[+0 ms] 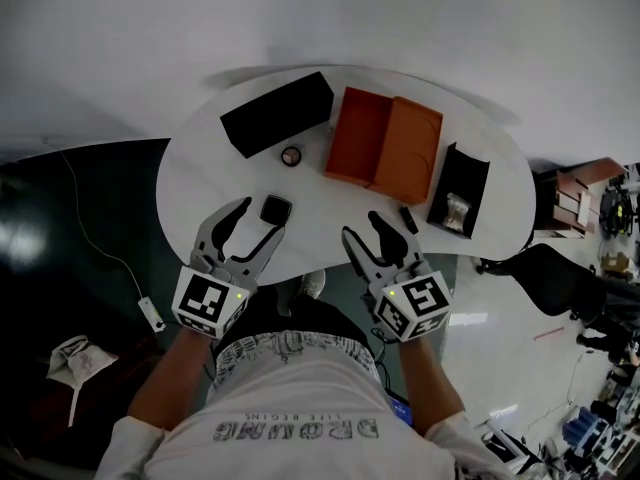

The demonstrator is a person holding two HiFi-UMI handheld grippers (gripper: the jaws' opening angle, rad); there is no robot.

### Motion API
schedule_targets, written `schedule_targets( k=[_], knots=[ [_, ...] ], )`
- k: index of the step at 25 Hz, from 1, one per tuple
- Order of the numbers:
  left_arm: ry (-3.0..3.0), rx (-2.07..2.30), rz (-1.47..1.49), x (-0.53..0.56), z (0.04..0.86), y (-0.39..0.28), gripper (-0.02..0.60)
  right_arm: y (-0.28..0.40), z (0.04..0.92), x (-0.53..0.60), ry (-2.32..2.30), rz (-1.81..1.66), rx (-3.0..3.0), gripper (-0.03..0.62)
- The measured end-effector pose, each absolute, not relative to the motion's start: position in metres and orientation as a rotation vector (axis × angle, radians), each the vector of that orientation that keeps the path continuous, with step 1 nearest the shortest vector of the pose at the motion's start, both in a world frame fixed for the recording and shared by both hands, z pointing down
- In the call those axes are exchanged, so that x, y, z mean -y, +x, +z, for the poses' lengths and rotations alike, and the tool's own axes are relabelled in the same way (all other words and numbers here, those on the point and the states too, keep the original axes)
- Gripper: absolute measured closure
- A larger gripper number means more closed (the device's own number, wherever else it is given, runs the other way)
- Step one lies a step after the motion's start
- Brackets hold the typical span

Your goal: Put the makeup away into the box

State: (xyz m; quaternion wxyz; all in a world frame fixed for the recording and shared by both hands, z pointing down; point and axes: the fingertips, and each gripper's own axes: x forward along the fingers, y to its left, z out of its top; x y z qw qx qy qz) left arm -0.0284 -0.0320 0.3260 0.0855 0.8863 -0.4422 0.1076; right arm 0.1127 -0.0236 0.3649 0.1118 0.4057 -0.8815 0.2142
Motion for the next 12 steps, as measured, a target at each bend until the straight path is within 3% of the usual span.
schedule_targets(
  k=[12],
  knots=[
    [2.639, 1.229, 0.339, 0.066, 0.346, -0.071, 0.311, 0.076, 0.377, 0.059, 1.241, 0.638, 2.500, 0.365]
  ],
)
